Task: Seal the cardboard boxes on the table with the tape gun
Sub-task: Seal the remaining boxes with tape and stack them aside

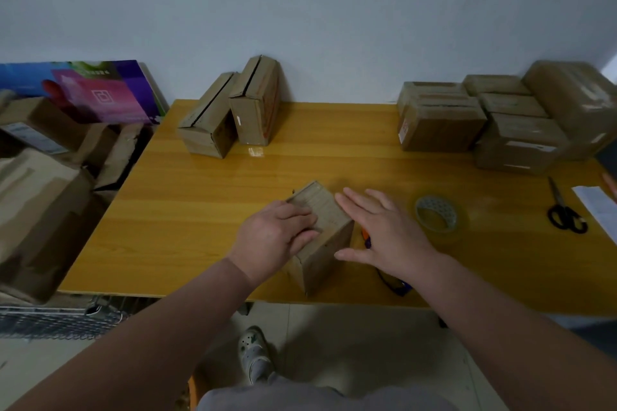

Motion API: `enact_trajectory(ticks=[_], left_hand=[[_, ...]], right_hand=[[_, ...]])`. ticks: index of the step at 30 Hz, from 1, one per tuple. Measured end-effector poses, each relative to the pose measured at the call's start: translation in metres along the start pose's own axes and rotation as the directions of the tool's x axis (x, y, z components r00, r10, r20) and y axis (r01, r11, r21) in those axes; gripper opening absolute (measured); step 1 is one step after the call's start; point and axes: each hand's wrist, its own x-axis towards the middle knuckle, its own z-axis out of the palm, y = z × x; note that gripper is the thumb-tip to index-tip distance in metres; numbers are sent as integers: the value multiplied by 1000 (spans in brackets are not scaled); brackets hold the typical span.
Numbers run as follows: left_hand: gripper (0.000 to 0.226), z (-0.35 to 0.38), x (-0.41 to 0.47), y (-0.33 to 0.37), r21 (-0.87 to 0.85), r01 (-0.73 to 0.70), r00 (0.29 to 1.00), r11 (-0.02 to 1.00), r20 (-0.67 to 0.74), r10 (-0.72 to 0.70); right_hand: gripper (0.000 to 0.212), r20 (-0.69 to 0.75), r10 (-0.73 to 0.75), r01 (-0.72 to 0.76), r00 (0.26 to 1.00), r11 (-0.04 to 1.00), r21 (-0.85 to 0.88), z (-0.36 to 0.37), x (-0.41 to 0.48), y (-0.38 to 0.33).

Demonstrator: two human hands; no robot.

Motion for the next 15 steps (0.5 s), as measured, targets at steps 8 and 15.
enact_trajectory(ticks=[8,15], left_hand=[[37,3,-2,2,14,0,999,1000,-40,0],[42,5,-5,0,-19,-22,994,1000,-105,20]], right_hand=[[95,24,-163,164,986,957,-240,-4,-4,-8],[121,92,-86,107,992,959,-262,-20,17,-1]])
